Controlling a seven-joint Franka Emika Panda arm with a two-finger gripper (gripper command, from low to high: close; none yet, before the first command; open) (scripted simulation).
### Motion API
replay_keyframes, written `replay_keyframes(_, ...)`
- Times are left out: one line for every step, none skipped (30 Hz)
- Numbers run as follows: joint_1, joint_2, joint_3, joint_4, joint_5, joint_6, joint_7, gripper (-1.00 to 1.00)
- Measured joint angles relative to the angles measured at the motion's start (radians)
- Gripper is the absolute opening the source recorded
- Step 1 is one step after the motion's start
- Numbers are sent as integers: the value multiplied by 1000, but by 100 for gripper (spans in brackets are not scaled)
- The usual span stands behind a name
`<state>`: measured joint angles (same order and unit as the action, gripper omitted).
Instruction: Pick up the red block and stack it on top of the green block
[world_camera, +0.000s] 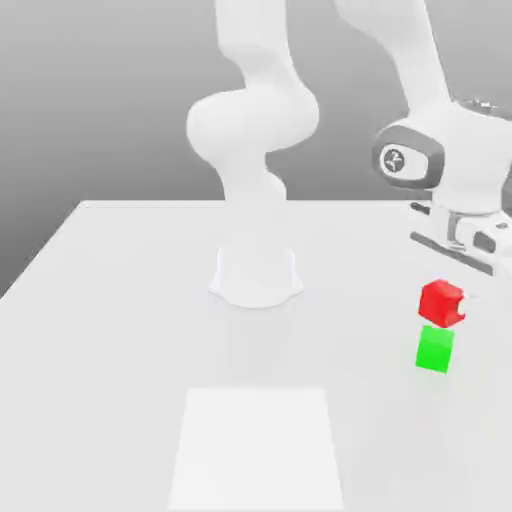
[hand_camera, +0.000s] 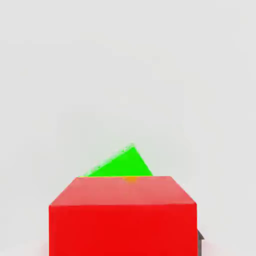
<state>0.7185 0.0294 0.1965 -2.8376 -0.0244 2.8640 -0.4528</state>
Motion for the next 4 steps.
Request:
replay_keyframes(1,29,-9,1,-23,27,16,100)
replay_keyframes(1,29,-9,1,-23,27,16,100)
replay_keyframes(1,29,-9,1,-23,27,16,100)
replay_keyframes(1,29,-9,1,-23,27,16,100)
